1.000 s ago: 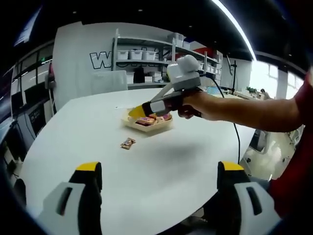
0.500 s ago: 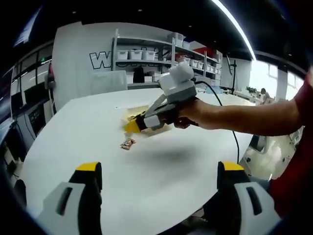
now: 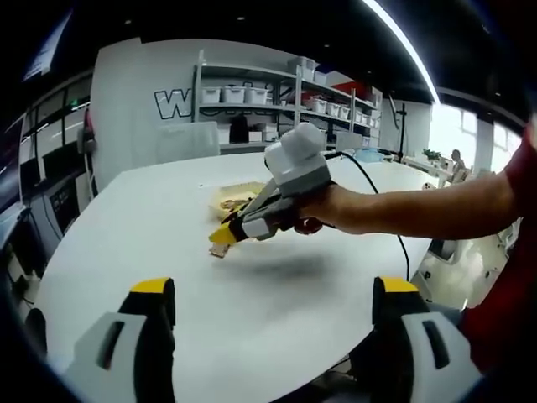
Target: Place the target food into the container with the food tongs after gripping and lifting it, then release it inside without dropping or visibly crushing the food.
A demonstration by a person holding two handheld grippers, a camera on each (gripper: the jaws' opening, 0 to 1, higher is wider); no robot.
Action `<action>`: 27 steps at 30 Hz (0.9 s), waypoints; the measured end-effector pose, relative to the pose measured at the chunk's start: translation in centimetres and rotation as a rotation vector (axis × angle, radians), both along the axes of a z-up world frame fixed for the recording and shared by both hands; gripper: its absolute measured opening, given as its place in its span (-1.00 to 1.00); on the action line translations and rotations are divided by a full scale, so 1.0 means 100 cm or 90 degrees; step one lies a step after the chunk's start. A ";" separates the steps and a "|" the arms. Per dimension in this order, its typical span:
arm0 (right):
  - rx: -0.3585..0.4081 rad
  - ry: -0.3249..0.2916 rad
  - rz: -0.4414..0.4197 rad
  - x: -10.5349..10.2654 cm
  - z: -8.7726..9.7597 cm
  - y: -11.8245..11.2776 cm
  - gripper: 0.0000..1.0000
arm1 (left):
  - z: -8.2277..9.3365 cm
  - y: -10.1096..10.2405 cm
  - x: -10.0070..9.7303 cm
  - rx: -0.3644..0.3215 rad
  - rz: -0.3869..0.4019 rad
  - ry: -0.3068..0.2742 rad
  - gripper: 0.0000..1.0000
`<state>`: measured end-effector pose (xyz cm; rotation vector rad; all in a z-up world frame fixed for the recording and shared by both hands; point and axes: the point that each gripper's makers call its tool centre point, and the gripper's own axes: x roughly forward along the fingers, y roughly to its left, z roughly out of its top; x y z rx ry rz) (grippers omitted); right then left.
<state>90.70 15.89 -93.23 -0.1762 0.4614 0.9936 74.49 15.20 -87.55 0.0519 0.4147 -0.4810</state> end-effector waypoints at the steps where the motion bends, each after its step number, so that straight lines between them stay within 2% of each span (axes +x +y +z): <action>1: -0.004 -0.007 0.000 0.001 0.000 0.000 -0.50 | 0.000 0.001 0.000 0.000 0.001 0.000 0.92; 6: -0.020 -0.034 0.002 0.005 -0.004 0.002 -0.50 | 0.000 0.002 0.000 -0.001 0.003 0.000 0.91; 15: -0.027 -0.036 -0.001 0.007 -0.008 0.001 -0.52 | 0.000 0.003 -0.001 -0.001 0.005 0.001 0.91; 16: -0.037 -0.057 0.009 0.007 -0.008 0.001 -0.53 | 0.000 0.003 -0.001 -0.002 0.005 0.001 0.91; 23: -0.042 -0.045 0.010 0.001 -0.009 0.003 -0.63 | -0.001 0.002 -0.001 -0.001 0.004 0.001 0.91; 27: -0.051 -0.051 0.017 -0.002 -0.009 0.004 -0.69 | 0.000 0.002 -0.001 0.001 0.002 0.000 0.91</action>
